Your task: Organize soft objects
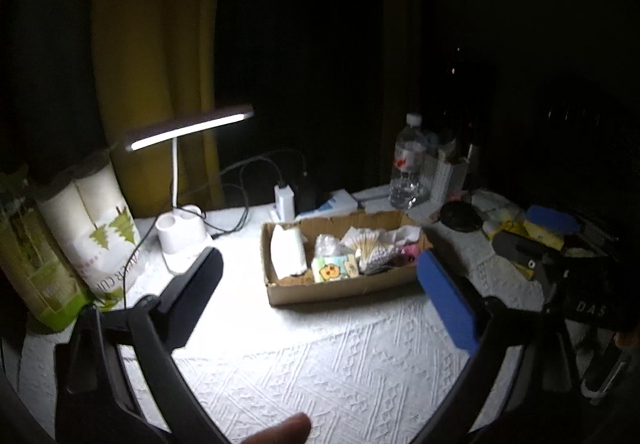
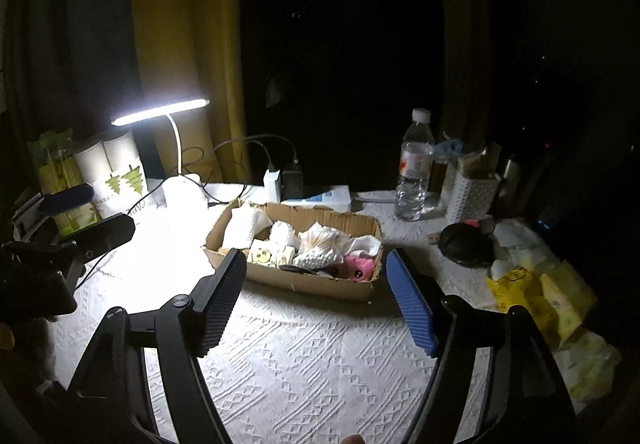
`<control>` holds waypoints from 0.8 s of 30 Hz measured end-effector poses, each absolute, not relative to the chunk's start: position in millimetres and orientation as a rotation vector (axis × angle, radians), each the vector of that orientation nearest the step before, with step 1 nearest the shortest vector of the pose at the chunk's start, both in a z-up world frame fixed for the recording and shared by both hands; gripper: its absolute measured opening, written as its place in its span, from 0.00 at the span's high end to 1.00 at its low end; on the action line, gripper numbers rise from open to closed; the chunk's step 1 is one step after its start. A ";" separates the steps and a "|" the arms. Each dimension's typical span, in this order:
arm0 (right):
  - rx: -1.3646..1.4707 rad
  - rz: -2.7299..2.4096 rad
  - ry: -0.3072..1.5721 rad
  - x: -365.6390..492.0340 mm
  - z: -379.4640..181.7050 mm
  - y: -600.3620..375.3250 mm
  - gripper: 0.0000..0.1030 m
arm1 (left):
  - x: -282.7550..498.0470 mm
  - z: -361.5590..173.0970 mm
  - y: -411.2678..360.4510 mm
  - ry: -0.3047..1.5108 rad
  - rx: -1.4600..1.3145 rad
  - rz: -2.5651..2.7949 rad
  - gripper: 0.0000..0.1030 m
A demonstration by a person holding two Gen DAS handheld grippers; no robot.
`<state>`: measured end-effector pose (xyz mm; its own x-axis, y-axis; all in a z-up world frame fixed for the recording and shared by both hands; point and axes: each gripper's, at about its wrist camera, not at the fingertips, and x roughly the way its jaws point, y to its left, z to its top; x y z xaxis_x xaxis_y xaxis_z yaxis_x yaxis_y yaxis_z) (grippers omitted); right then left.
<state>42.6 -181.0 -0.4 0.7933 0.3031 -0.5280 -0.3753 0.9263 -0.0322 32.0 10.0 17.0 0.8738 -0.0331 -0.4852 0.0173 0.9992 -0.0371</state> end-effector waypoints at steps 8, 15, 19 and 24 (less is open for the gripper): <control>-0.137 0.344 0.503 32.7 25.0 -184.3 0.26 | 23.2 39.5 11.2 0.480 -0.021 -0.008 0.04; -0.137 0.347 0.475 32.0 37.0 -182.9 0.26 | 26.0 49.7 14.2 0.453 -0.010 0.021 0.04; -0.133 0.348 0.474 34.1 38.0 -182.3 0.26 | 27.7 50.4 13.5 0.449 -0.003 0.028 0.04; -0.131 0.350 0.480 36.4 36.4 -182.2 0.26 | 30.4 47.1 13.4 0.456 -0.001 0.031 0.04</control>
